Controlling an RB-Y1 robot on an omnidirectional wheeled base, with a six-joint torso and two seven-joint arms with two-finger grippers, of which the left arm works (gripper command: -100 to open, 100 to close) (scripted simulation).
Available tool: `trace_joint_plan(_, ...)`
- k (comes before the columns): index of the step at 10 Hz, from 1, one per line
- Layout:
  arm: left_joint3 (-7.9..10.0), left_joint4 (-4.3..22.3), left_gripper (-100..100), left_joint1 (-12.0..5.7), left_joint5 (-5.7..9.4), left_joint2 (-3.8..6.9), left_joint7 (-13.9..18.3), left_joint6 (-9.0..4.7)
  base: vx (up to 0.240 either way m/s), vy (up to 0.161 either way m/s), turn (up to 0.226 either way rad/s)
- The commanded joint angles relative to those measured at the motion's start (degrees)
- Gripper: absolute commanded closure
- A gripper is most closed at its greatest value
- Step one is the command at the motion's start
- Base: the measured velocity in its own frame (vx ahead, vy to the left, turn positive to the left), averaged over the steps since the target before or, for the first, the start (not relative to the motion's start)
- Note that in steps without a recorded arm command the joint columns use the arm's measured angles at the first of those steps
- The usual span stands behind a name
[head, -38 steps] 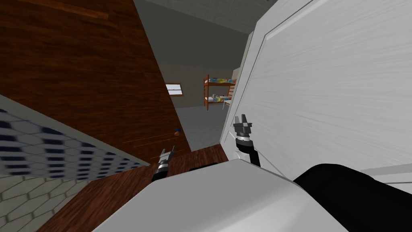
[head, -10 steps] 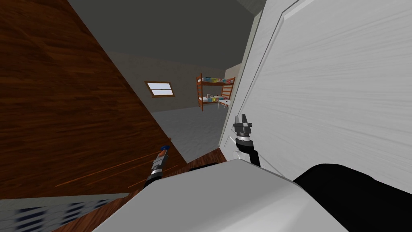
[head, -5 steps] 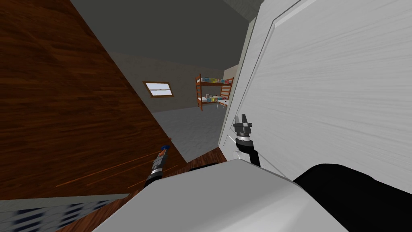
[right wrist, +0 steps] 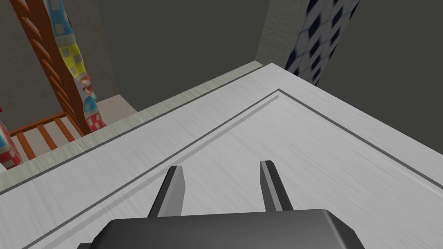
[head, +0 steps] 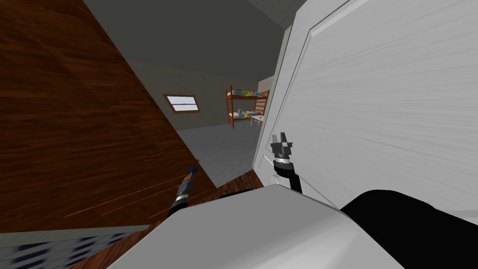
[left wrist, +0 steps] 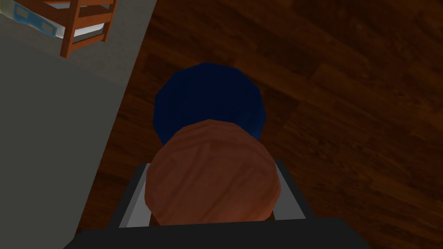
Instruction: Pull the door open
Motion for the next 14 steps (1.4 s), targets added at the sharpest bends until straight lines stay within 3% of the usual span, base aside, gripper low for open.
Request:
trace_joint_plan(1, -0.67, 0.4, 100, -0.2, 0.88, -0.19, 2.86, -0.1, -0.035, 0.015, -0.037)
trace_joint_plan(3, -1.05, 0.45, 100, -0.31, 1.67, -0.1, 5.01, -0.09, -0.045, 0.014, -0.051)
trace_joint_plan(5, -1.9, 0.56, 100, -0.54, 3.45, 0.1, 8.64, -0.07, -0.04, 0.018, -0.05)
trace_joint_plan(8, -2.34, 0.61, 100, -0.66, 4.36, 0.2, 11.83, -0.06, -0.039, 0.017, -0.031)
trace_joint_plan(10, -3.22, 0.72, 100, -0.9, 6.2, 0.41, 15.46, -0.03, -0.054, 0.013, -0.06)
trace_joint_plan(13, -3.7, 0.78, 100, -1.03, 7.2, 0.52, 18.78, -0.02, -0.045, 0.014, -0.035)
trace_joint_plan(14, -4.18, 0.85, 100, -1.16, 8.21, 0.64, 20.89, -0.01, -0.047, 0.012, -0.05)
